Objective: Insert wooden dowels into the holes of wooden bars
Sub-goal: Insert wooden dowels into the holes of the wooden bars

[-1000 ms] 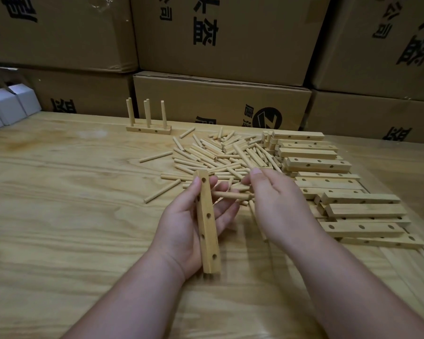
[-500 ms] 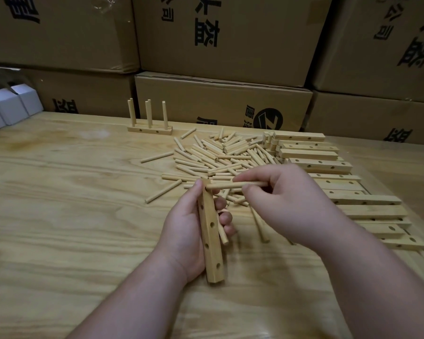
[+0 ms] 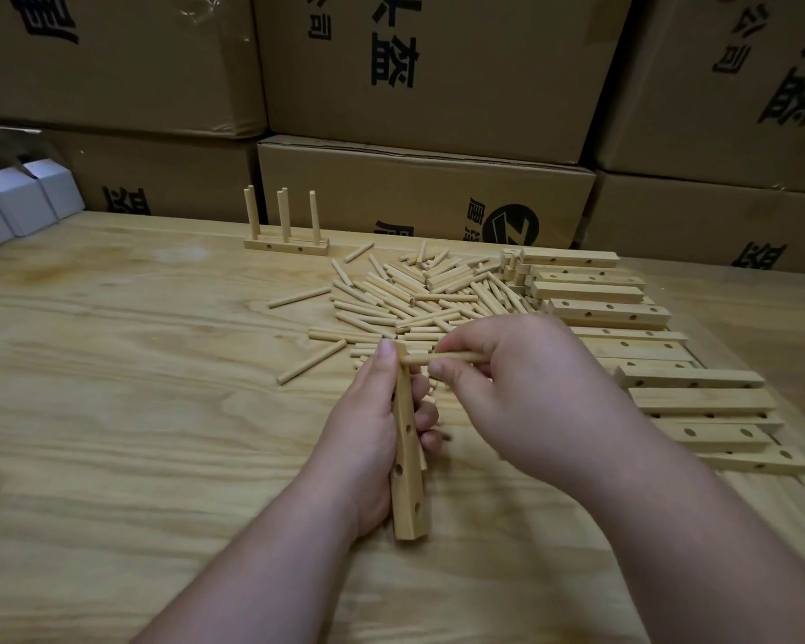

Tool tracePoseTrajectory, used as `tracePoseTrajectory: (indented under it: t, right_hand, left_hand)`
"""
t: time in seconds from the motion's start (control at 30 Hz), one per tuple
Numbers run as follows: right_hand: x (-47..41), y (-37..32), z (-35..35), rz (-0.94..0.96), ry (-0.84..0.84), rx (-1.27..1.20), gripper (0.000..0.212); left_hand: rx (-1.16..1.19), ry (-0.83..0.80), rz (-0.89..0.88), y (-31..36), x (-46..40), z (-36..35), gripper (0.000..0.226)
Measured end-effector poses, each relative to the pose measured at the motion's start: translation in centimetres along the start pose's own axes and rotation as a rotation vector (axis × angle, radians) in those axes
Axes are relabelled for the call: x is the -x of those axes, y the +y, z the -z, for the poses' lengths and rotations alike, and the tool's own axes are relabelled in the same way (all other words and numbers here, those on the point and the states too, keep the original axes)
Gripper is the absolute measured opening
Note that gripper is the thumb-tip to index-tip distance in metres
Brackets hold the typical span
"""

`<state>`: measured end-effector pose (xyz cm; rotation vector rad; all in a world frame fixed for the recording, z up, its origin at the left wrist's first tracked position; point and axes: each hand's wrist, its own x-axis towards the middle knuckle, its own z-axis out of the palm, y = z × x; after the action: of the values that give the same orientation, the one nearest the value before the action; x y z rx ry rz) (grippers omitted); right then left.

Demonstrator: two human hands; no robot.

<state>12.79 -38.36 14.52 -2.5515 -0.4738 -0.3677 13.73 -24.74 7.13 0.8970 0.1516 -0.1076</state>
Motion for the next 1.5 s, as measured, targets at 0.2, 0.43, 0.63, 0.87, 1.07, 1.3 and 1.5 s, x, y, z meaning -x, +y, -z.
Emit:
tracePoseTrajectory:
  t: [0.2, 0.43, 0.63, 0.87, 1.07, 1.3, 1.5]
  right_hand:
    - [-0.3, 1.0, 0.6, -0.091, -0.028, -0.119, 0.012]
    - [-0.1, -0.1, -0.8, -0.070, -0.082, -0.189, 0.021]
    - [-0.6, 1.8, 0.2, -0.171, -0.083, -0.243, 0.009]
    - [-0.7, 0.3, -0.9, -0.102, -0.038, -0.102, 0.020]
    - [-0.8, 1.7, 0.2, -0.170, -0.094, -0.191, 0.009]
    - [-1.0, 1.2, -0.9, -0.131, -0.038, -0.105, 0.010]
    - [-1.0, 2.4, -0.6, -0.205, -0.112, -0.259, 0.008]
  left_hand:
    - [-0.057, -0.028, -0.001, 0.2, 0.5, -0.5, 0.037]
    - [-0.088, 0.006, 0.038, 0.1, 0.3, -0.4, 0.050]
    - [-0.092, -0.045, 0.063, 0.1, 0.5, -0.5, 0.040]
    - [-0.105, -0.015, 0.035, 0.0, 0.4, -0.7, 0.040]
    - [-0.111, -0.054, 0.061, 0.0, 0.5, -0.6, 0.039]
    - [-0.115, -0.018, 0.053, 0.0, 0.5, -0.7, 0.039]
    - [-0.137, -0.031, 0.053, 0.2, 0.6, -0.6, 0.033]
